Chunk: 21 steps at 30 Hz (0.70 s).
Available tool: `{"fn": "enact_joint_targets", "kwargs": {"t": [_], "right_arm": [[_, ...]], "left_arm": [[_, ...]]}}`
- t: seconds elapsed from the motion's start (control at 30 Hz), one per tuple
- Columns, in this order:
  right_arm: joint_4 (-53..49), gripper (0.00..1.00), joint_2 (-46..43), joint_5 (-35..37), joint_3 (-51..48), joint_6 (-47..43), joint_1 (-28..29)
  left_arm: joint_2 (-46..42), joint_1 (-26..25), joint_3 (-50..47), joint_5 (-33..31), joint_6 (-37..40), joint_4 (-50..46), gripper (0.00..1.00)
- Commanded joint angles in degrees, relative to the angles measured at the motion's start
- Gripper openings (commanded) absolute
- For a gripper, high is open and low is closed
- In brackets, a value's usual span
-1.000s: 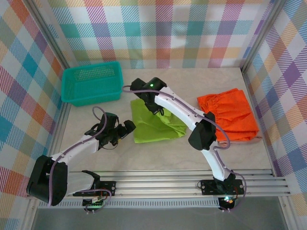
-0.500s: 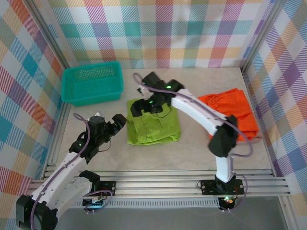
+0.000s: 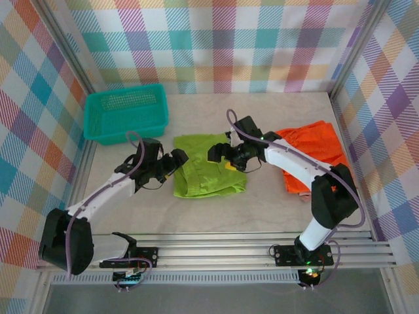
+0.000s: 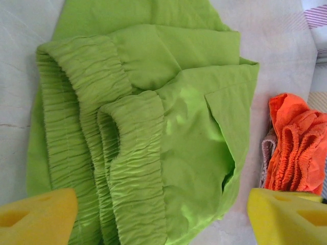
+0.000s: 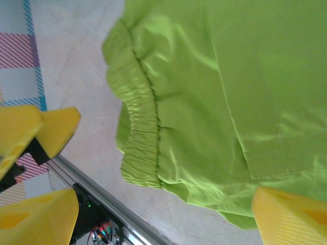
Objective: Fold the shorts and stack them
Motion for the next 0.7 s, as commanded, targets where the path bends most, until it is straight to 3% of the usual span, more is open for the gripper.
{"fn": "enact_joint_targets", "kwargs": {"t": [0.0,0.07,0.27,0.5,0.67], "right_arm": [[7.0,0.88,1.8,-3.5,-1.9,4.5,0.1],[6.7,0.88,3.5,-3.1,-2.5,4.5,0.1],[6.8,0.88,6.4,-1.7,-6.0,4.0,-1.0],[4.1,0.88,7.3,-0.9,-9.5,0.2,-4.1],[1.3,0.88,6.6,-1.4,-9.4,-3.4,-5.2]], "left_arm": [[5.2,-0.2,2.2,3.9,-0.2,5.3,0.82],[8.7,-0.2,2.4,5.0,-0.6,7.9,0.76],[16.8,-0.3,3.1,2.6,1.8,7.5,0.42],[20.2,-0.1,-0.7,-6.1,3.1,4.7,0.20],[22.2,0.1,-1.9,-7.0,3.0,4.8,0.06]]}}
